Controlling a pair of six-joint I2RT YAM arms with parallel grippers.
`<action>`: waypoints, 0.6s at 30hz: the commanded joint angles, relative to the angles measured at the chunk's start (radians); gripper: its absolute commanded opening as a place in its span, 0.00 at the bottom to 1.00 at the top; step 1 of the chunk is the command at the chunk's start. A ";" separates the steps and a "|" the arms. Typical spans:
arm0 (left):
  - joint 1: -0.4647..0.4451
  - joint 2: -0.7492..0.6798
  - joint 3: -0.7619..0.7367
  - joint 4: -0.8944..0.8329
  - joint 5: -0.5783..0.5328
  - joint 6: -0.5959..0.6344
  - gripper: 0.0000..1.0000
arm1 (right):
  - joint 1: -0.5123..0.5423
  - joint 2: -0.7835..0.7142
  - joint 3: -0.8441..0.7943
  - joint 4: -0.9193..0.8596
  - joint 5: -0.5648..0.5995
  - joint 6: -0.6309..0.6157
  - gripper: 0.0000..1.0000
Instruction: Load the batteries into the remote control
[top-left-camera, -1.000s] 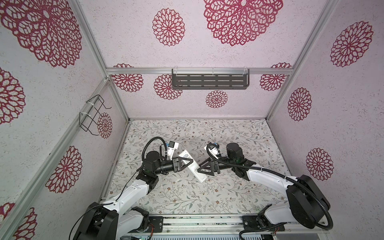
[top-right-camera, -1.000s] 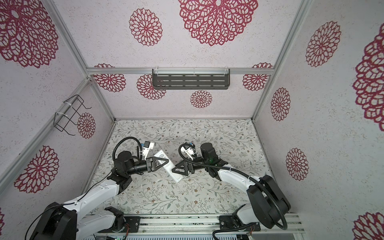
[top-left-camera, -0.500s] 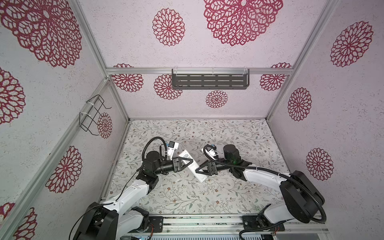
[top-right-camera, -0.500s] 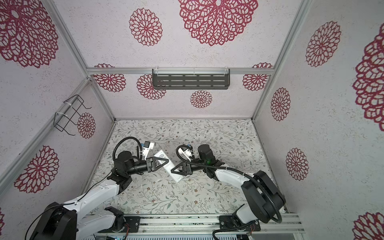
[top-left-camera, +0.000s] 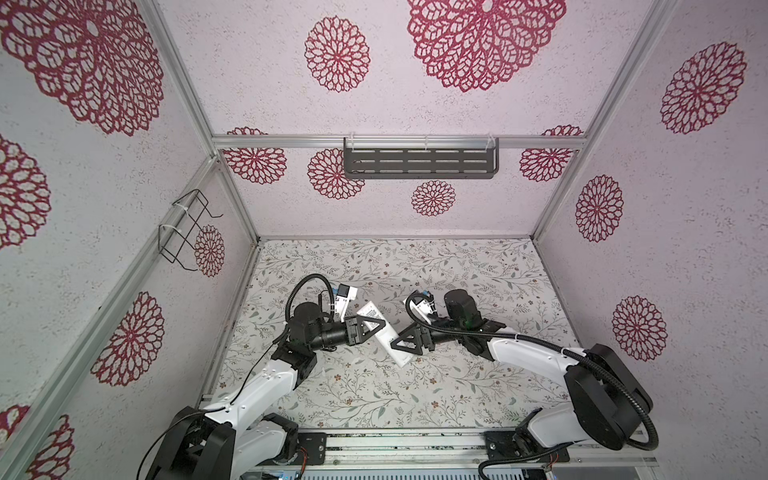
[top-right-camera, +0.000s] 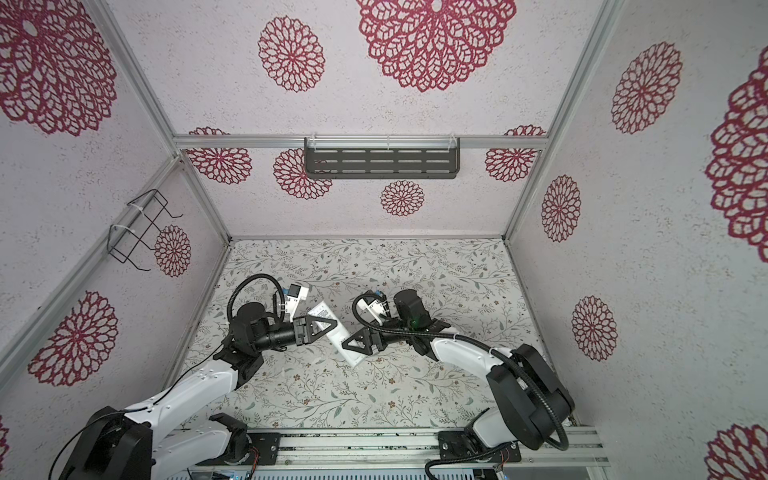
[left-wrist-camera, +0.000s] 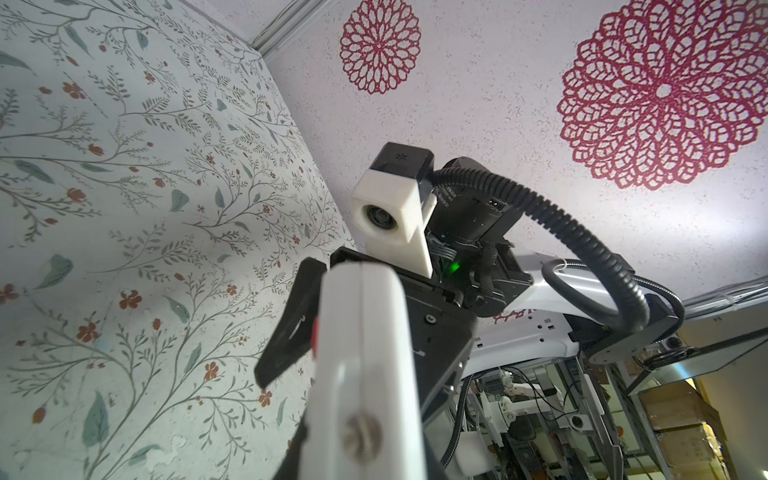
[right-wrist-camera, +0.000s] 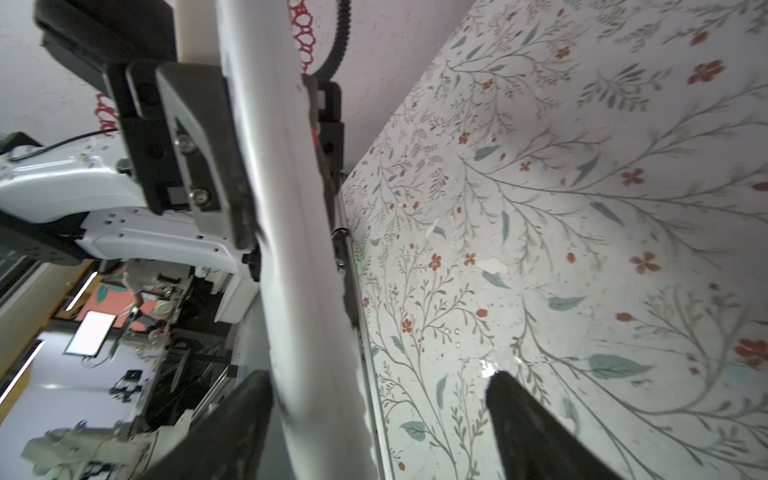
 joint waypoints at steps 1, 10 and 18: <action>-0.005 -0.033 0.047 -0.095 -0.034 0.063 0.00 | 0.020 -0.118 0.034 -0.149 0.209 -0.138 0.99; -0.002 -0.073 0.147 -0.382 -0.155 0.158 0.00 | 0.216 -0.159 0.095 -0.268 0.634 -0.260 0.99; -0.003 -0.101 0.187 -0.458 -0.205 0.172 0.00 | 0.327 -0.096 0.160 -0.306 0.835 -0.305 0.96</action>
